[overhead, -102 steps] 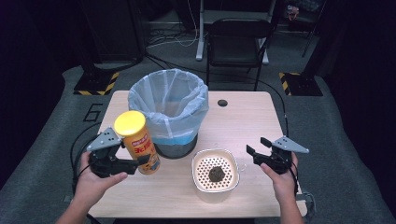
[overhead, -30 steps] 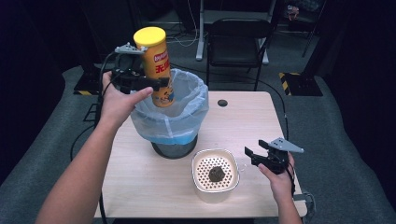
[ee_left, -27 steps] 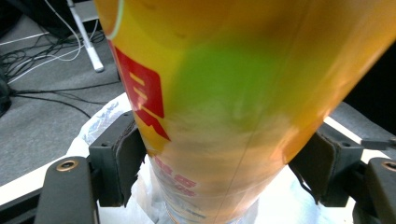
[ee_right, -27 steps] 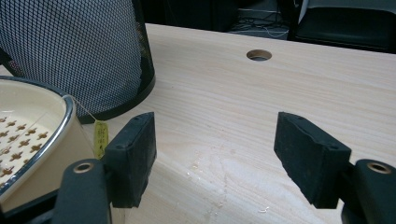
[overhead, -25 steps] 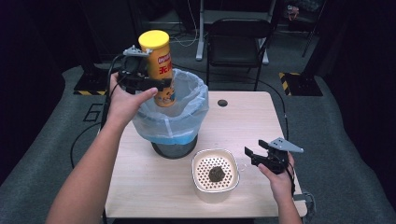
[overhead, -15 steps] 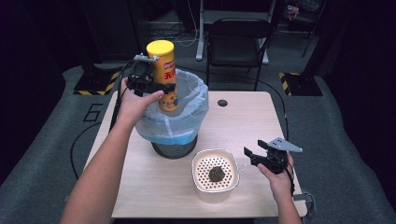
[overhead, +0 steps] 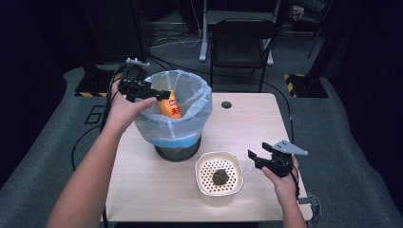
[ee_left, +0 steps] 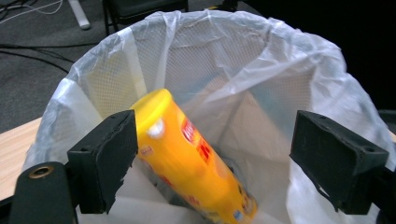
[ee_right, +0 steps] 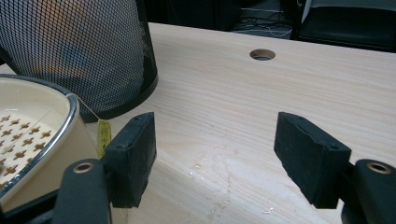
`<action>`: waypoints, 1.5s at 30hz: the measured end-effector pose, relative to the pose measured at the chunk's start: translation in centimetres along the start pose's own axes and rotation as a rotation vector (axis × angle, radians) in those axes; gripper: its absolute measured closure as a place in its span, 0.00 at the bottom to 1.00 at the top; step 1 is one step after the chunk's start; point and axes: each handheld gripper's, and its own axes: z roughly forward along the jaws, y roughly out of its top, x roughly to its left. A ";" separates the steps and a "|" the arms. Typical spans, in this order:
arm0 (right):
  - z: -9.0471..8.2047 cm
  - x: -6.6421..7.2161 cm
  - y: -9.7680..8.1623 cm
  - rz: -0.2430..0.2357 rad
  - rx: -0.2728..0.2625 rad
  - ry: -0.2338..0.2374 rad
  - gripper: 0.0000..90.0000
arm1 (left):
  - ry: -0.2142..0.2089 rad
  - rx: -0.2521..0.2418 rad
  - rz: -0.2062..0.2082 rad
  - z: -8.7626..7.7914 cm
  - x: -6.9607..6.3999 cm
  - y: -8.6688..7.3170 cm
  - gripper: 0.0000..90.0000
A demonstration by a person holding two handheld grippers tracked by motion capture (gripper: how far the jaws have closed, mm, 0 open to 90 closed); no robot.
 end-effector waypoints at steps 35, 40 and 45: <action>-0.2 -0.7 -0.6 -0.004 0.016 -0.038 0.33 | -0.019 -0.131 -0.007 -7.7 1.7 -14.2 0.37; -0.1 -0.7 -0.7 0.015 0.016 -0.042 0.33 | 0.005 -0.152 -0.009 -5.5 2.2 -17.6 0.36; -0.1 -1.0 -0.8 0.001 0.025 -0.046 0.33 | 0.015 -0.112 -0.014 -3.1 2.6 -20.7 0.36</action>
